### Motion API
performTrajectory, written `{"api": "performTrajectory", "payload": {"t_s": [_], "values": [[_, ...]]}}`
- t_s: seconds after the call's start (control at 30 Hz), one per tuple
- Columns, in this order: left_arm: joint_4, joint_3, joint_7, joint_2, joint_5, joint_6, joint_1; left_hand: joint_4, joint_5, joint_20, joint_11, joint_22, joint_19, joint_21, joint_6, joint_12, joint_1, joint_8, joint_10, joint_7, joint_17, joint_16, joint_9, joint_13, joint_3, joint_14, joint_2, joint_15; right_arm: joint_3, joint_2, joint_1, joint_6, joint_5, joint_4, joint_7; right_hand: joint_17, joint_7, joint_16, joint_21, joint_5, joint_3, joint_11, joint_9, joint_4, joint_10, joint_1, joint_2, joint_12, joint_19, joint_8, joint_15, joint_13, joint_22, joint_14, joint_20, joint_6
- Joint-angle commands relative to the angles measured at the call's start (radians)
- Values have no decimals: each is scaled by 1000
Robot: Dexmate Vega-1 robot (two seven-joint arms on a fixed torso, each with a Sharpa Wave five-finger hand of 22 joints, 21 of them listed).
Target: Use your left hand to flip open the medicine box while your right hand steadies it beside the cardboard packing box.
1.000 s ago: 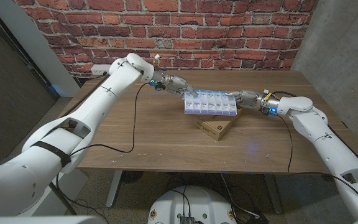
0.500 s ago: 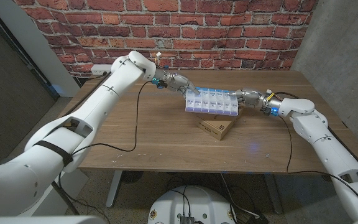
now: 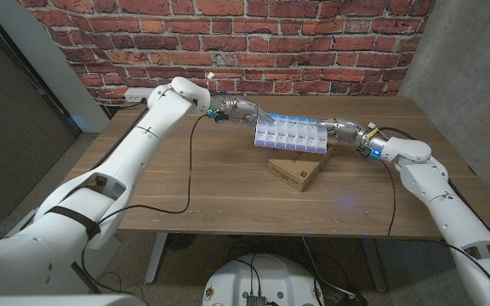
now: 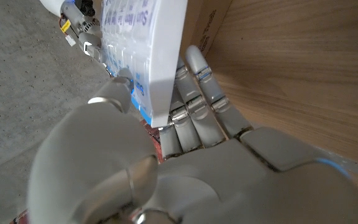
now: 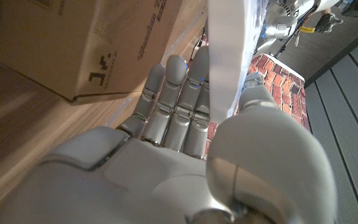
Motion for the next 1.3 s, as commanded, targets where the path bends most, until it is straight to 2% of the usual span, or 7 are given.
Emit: {"api": "performTrajectory", "payload": {"t_s": [0.03,0.27,0.57,0.73,0.97,1.1,1.3], "values": [[-51,-98,145,-16,-89,-108,119,53,3,85,81,9,-172,-74,-247,-21,-104,-54,-210,29,5,-24,-46,-14,-55,-237,-37,81,49,49,-50,30,30,-34,-110,17,-4,6,13,11,3,-54,2,7,56,99,90,4,12,8,-96,1,-4,15,-68,13],[-40,-112,152,-6,-152,-137,137,104,7,174,150,16,-413,-188,-598,-24,-218,-47,-600,6,11,-24,-125,-51,-141,-625,-57,205,62,69,-59,47,37,-35,-140,36,-3,0,23,14,4,-53,7,11,59,98,90,4,13,8,-96,-2,-16,15,-70,15],[-175,-72,398,59,14,-229,215,128,9,191,171,19,-514,-235,-731,-30,-269,-45,-772,-28,7,-16,-157,-70,-174,-753,-50,230,104,157,-127,75,25,-116,-334,48,-5,-21,33,15,5,-55,7,15,61,97,89,5,14,4,-97,-5,-39,16,-70,19],[-260,-19,579,105,196,-269,262,111,13,193,149,21,-496,-231,-699,7,-239,-23,-721,-52,6,12,-171,-72,-164,-706,-36,187,119,215,-152,117,6,-144,-438,70,-4,-19,41,17,6,-53,8,16,67,98,88,3,16,3,-96,-13,-55,37,-67,23],[-262,-7,891,74,331,-430,360,85,11,187,112,22,-554,-255,-670,18,-197,-12,-725,-67,12,11,-186,-70,-148,-714,-21,160,113,243,-179,124,-53,-204,-542,79,-2,-36,49,17,8,-50,2,17,65,100,88,3,14,-2,-96,-11,-71,35,-66,26],[-232,12,1039,75,410,-539,383,75,4,176,32,23,-632,-289,-634,19,-186,-5,-763,-124,19,-8,-201,-70,-144,-781,-14,150,109,256,-192,113,-77,-235,-587,72,0,-54,54,18,9,-50,2,16,69,103,87,1,14,-3,-97,-17,-80,32,-65,28],[-207,53,1159,105,539,-645,382,57,-2,159,-41,25,-704,-321,-640,-11,-161,-14,-894,-187,29,-17,-219,-81,-127,-889,16,149,97,284,-220,68,-137,-313,-691,79,0,-61,60,17,10,-49,3,16,69,105,87,2,15,-5,-97,-14,-90,40,-65,28]]}}
